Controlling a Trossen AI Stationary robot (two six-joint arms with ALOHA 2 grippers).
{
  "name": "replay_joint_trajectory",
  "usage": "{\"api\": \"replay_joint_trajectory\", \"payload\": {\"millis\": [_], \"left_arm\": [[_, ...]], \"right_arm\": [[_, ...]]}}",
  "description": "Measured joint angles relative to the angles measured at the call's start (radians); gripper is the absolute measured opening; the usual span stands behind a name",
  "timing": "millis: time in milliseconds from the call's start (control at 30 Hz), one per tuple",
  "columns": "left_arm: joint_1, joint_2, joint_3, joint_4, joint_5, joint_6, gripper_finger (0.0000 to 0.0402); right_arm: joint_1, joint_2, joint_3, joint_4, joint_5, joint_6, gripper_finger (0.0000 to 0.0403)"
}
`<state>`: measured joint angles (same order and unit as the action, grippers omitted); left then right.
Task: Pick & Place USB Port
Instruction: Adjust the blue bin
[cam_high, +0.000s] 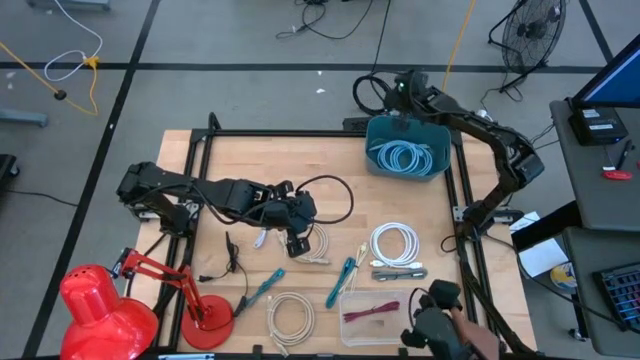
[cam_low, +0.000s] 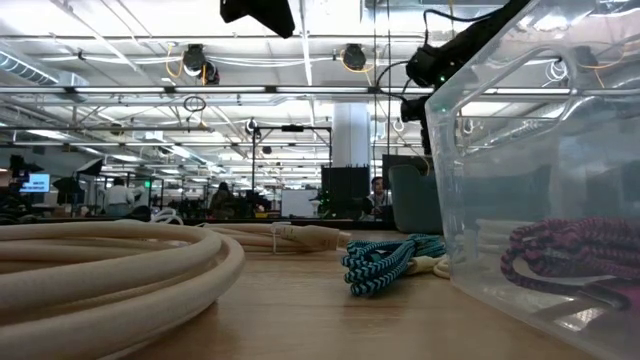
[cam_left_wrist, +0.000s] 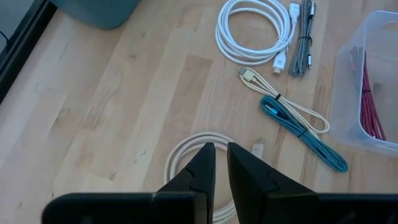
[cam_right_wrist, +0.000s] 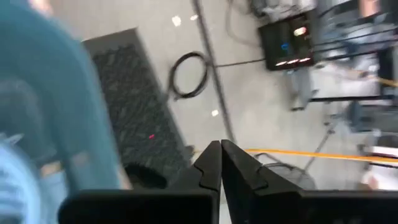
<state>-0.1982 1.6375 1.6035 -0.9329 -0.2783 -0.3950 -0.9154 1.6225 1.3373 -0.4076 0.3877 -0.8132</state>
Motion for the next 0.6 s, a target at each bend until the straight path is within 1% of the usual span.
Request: {"api": "replay_joint_trajectory", "payload": {"millis": [167, 267, 367, 567, 600], "left_arm": [[0.000, 0.000, 0.000, 0.001, 0.000, 0.000, 0.0046], [0.001, 0.000, 0.000, 0.004, 0.000, 0.001, 0.0046], [0.002, 0.000, 0.000, 0.007, 0.000, 0.001, 0.0046], [0.002, 0.000, 0.000, 0.010, 0.000, 0.001, 0.0046], [0.002, 0.000, 0.000, 0.010, 0.000, 0.001, 0.0046]], "right_arm": [[-0.028, 0.000, 0.000, -0.069, -0.075, 0.037, 0.0000], [-0.029, 0.000, 0.000, -0.093, -0.092, 0.042, 0.0000], [-0.027, 0.000, 0.000, -0.127, -0.154, 0.043, 0.0000], [-0.028, 0.000, 0.000, -0.135, -0.159, 0.051, 0.0000], [-0.028, 0.000, 0.000, -0.148, -0.174, 0.057, 0.0000]]}}
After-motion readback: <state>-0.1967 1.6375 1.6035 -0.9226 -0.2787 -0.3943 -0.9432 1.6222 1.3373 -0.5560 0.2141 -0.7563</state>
